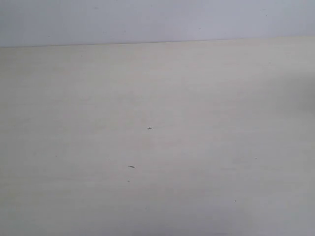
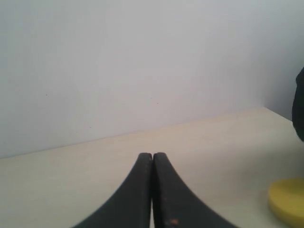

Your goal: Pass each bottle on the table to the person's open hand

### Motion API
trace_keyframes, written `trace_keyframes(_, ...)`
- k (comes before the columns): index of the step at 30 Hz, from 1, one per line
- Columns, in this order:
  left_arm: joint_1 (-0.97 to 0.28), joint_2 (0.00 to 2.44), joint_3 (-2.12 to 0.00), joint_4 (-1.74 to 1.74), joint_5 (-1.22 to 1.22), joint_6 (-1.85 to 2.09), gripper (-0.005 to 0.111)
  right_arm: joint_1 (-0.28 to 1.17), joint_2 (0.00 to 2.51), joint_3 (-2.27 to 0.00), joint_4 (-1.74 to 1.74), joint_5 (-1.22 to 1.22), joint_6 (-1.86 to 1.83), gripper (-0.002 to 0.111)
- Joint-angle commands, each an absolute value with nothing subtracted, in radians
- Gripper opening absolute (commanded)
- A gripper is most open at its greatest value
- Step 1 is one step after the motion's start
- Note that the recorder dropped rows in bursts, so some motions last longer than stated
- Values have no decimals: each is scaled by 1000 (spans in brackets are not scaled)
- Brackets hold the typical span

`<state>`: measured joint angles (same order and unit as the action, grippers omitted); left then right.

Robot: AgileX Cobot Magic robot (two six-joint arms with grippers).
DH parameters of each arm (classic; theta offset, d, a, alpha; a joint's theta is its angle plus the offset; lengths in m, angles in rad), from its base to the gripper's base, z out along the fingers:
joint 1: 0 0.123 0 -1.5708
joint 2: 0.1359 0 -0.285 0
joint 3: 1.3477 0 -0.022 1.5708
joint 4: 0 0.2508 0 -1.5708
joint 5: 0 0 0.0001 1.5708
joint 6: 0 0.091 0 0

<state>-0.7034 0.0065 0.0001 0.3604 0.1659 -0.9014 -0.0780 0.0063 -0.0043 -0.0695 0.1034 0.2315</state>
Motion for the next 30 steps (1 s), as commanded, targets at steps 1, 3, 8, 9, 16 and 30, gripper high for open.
trace_keyframes(1, -568, 0, 0, 490, 160, -828, 0, -84, 0, 0, -78, 102, 235, 0)
trace_keyframes(3, -469, 0, 0, 497, 160, -777, 0, -84, 0, 0, -78, 102, 235, 0)
trace_keyframes(8, -213, 0, 0, 487, 160, -761, 0, -84, 0, 0, -78, 102, 235, 0)
trace_keyframes(9, -170, 0, 0, 481, 160, -761, 0, -84, 0, 0, -78, 102, 235, 0)
trace_keyframes(16, -21, 0, 0, 421, 160, -765, 0, -84, 0, 0, -78, 102, 235, 0)
trace_keyframes(30, -19, 0, 0, 197, 119, -705, 0, -84, 0, 0, -78, 102, 235, 0)
